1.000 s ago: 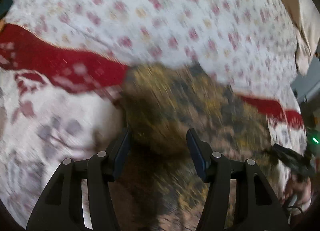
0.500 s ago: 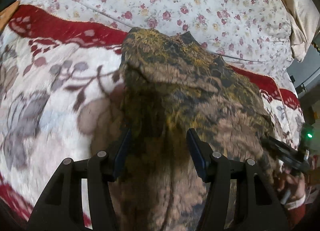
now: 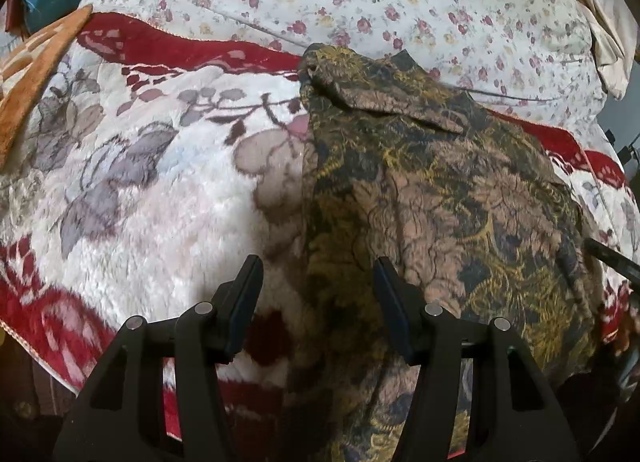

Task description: Fold small clothes

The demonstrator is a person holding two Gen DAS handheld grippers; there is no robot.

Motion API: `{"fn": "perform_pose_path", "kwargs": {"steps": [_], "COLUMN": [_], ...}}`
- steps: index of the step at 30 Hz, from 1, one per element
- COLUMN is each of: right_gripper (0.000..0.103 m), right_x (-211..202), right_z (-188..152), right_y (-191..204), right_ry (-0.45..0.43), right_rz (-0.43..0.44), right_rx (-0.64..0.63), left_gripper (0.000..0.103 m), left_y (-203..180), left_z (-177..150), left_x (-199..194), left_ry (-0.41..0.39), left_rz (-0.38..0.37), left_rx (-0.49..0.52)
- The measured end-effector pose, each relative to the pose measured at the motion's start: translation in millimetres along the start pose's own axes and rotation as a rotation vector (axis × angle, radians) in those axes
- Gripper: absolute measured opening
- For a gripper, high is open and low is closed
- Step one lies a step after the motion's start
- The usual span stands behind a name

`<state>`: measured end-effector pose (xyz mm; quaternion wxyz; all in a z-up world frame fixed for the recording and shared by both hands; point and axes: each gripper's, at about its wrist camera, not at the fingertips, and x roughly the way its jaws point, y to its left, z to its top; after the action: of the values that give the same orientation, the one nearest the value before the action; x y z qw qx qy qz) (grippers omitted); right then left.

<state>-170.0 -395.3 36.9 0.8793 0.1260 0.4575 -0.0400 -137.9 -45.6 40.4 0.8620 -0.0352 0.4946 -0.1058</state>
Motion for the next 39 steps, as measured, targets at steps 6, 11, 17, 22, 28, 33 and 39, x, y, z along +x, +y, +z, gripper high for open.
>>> {"fn": "perform_pose_path", "kwargs": {"steps": [6,11,17,22,28,33,39], "right_gripper": [0.074,0.016,0.008,0.052,0.071,0.071,0.071], "right_x": [-9,-4,-29,-49,-45,-33,-22], "right_z": [-42,-70,-79,-90,-108,-117,-123], "right_y": [8,13,9,5,-1,0,3], "right_ry": [0.060,0.048,0.039,0.039,0.119,0.181,0.199], "right_rz": [0.015,-0.055,0.006,0.073,0.096,0.110,0.126], "right_rx": [-0.038,-0.125,-0.100,-0.059,-0.061,-0.077,-0.107], "left_gripper": [0.057,0.057,0.057,0.057,0.057,0.057,0.057], "left_y": [-1,2,7,19,22,13,7], "left_z": [-14,-28,-50,-71,-93,-100,-101], "left_x": [-6,-10,-20,-27,-24,-23,-19], "left_ry": [0.002,0.015,0.037,0.055,0.068,0.079,0.088], "left_rz": [-0.009,-0.040,-0.058,-0.100,-0.084,-0.069,-0.075], "left_rx": [0.009,-0.004,-0.014,-0.050,-0.039,0.014,0.035]}}
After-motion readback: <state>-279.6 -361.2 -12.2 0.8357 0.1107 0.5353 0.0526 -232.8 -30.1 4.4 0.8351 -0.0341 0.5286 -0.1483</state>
